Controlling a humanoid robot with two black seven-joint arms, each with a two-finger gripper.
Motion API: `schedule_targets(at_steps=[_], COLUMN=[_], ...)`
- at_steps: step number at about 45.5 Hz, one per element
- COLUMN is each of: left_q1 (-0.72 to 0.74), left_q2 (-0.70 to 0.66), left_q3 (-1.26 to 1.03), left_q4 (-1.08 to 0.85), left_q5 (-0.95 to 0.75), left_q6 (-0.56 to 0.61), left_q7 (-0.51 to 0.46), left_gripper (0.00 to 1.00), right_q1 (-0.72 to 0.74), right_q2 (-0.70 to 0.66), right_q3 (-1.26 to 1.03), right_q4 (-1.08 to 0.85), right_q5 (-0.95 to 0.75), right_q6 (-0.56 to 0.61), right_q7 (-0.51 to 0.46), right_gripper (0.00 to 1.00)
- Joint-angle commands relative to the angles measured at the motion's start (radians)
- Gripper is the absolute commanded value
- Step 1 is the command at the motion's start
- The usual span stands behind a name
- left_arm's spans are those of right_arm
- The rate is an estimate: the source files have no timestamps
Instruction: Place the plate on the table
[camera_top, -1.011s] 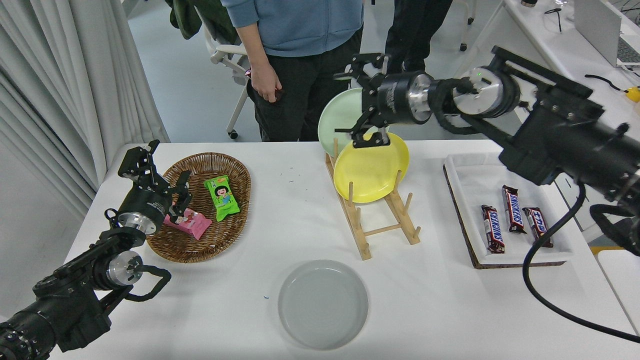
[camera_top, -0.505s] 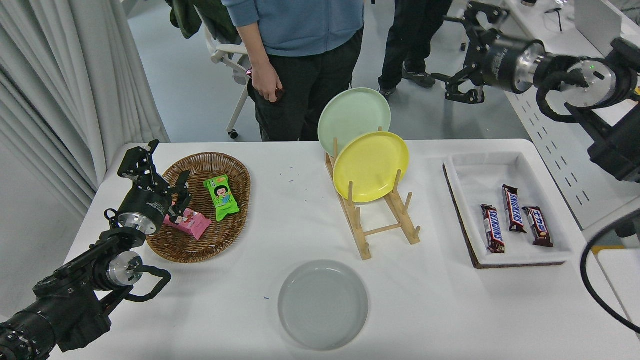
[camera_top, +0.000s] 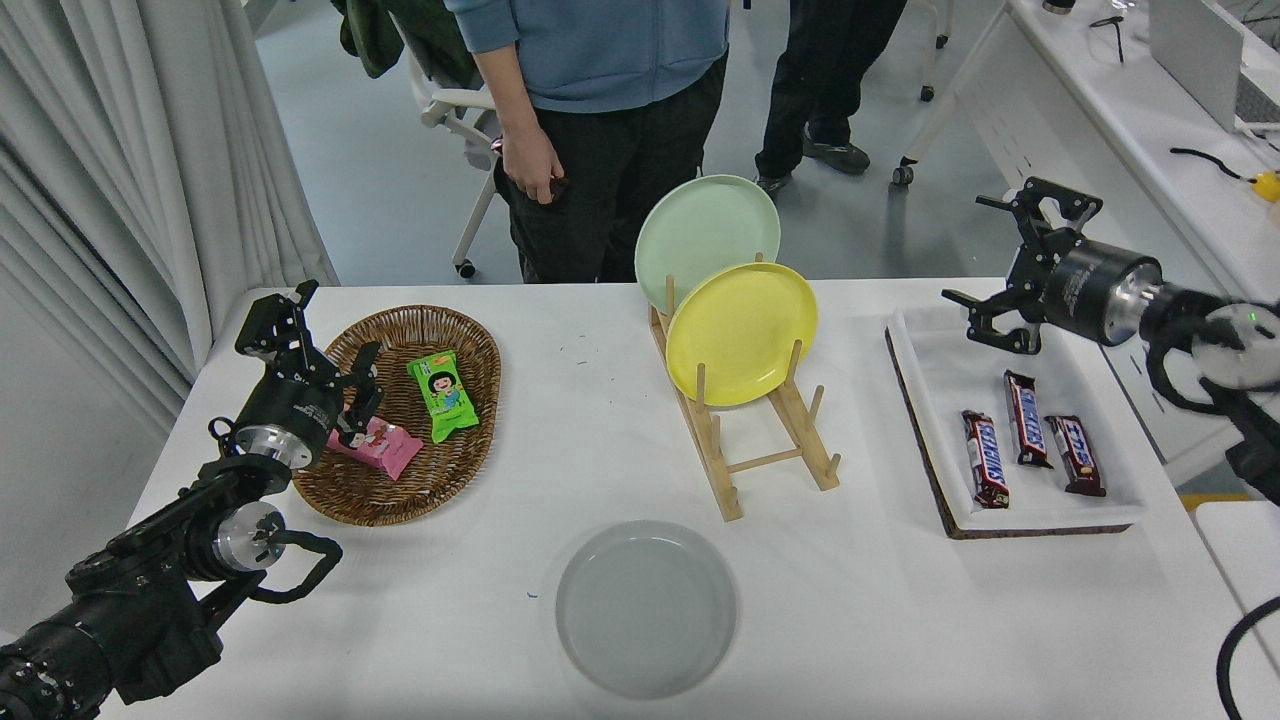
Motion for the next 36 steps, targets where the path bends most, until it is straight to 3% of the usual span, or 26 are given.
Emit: schedule_targets(at_steps=[1, 20, 36], left_q1=[0.001, 0.0, 0.0], left_q2=[0.0, 0.0, 0.0], left_q3=[0.0, 0.0, 0.0], left_q4=[0.0, 0.0, 0.0], left_q5=[0.0, 0.0, 0.0], left_q6=[0.0, 0.0, 0.0], left_q7=[0.0, 0.0, 0.0], left_gripper=[1.0, 1.0, 1.0], right_q1=[-0.148, -0.242, -0.287], right_q2=[0.139, 0.205, 0.274], right_q3=[0.361, 0.397, 0.404], right_q4=[-0.07, -0.07, -0.085], right_q5=[-0.006, -0.066, -0.049], right_q6=[0.028, 0.067, 0.098], right_q7=[0.016, 0.017, 0.109], right_gripper=[0.99, 0.99, 0.99])
